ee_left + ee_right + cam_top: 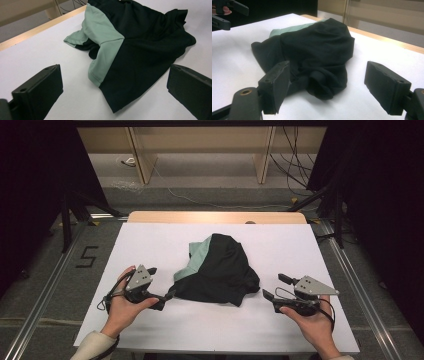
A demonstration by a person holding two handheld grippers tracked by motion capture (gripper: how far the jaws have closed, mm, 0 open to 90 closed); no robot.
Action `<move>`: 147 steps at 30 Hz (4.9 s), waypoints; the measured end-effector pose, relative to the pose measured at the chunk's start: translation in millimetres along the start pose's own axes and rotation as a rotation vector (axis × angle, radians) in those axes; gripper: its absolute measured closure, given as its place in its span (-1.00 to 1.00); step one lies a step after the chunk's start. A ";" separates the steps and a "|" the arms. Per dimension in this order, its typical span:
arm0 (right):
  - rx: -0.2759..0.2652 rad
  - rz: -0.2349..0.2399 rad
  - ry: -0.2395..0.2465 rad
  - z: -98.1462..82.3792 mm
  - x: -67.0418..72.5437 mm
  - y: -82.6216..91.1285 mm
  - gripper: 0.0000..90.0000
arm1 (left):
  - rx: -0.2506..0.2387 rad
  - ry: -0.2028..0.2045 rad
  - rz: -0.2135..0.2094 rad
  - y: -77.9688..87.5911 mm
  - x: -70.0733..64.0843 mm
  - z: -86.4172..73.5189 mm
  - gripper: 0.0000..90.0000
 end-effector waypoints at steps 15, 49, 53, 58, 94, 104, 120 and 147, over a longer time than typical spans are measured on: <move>0.008 -0.005 0.002 0.2 -1.6 -2.3 -0.51 | 0.012 -0.111 -0.097 -23.8 -36.2 34.8 -0.96; 0.018 -0.007 -0.005 -0.4 -3.9 -5.3 -0.51 | 0.373 -0.366 -0.287 -150.4 -142.7 57.7 0.17; 0.040 -0.006 0.003 -2.1 -2.8 -8.9 -0.51 | 0.378 -0.336 -0.266 -145.1 -130.9 59.3 0.77; 0.097 0.020 0.026 -6.5 1.3 -21.1 -0.50 | 0.319 -0.274 -0.279 -113.2 -115.4 73.7 0.86; 0.169 0.043 0.071 26.3 29.9 -74.3 0.93 | 0.116 -0.111 -0.159 -44.0 -46.0 110.1 0.88; 0.093 0.115 0.235 68.6 57.0 -27.6 0.94 | 0.030 -0.128 -0.135 1.7 -44.4 117.3 0.88; 0.121 0.110 0.250 97.5 22.7 -42.3 0.94 | 0.109 -0.099 -0.069 -36.2 -19.0 128.2 0.86; 0.219 0.113 0.099 68.5 -3.0 -103.9 0.94 | 0.310 0.068 -0.266 -73.7 -11.4 68.2 -0.56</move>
Point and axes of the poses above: each handheld gripper's, and its own axes: y roughly backward along the jaws, z roughly out of its top, x roughly to its left, the point moved 7 cm from there along -y, roughly forward along the jaws, and after that the axes turned 9 degrees about x, right-handed, at the moved point
